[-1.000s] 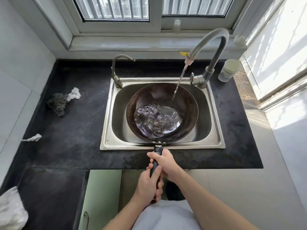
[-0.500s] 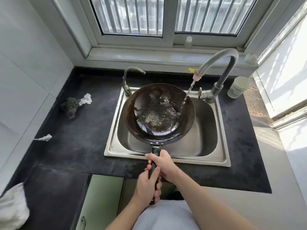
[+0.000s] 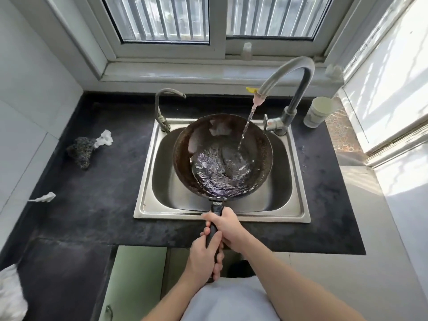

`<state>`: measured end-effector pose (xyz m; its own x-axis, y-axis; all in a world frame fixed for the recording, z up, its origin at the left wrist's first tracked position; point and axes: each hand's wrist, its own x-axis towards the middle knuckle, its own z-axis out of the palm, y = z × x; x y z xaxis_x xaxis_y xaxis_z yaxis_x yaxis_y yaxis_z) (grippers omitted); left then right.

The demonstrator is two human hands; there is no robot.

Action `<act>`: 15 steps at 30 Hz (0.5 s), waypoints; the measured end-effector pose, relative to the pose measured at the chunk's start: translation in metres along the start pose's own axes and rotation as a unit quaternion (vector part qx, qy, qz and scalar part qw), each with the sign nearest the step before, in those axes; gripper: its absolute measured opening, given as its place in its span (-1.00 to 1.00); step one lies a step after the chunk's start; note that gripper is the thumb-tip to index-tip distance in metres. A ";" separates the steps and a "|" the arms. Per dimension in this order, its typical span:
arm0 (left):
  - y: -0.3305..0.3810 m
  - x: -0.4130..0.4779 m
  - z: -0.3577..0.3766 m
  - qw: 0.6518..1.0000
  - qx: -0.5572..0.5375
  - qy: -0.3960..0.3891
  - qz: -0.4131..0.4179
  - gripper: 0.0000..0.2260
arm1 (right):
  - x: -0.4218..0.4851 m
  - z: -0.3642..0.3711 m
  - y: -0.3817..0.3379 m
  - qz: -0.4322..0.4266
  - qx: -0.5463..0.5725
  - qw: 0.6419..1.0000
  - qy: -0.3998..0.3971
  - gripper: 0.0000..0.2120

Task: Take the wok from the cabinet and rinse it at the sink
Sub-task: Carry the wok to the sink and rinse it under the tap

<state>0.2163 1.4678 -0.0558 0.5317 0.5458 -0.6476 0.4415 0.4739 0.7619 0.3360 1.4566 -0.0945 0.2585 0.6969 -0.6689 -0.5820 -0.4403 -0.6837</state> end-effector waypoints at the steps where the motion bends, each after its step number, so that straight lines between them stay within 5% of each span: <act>1: 0.002 0.002 0.000 1.000 0.000 0.005 0.005 -0.68 | 0.002 0.001 -0.003 0.004 0.005 1.000 -0.001 -0.81; 15: -0.016 -0.010 -0.016 0.999 0.039 0.015 0.015 -0.70 | -0.004 0.016 0.017 0.009 -0.007 1.000 -0.017 -0.73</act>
<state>0.1918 1.4656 -0.0616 0.5247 0.5800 -0.6231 0.4808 0.4022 0.7792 0.3131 1.4554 -0.0988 0.2212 0.7076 -0.6711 -0.5760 -0.4604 -0.6754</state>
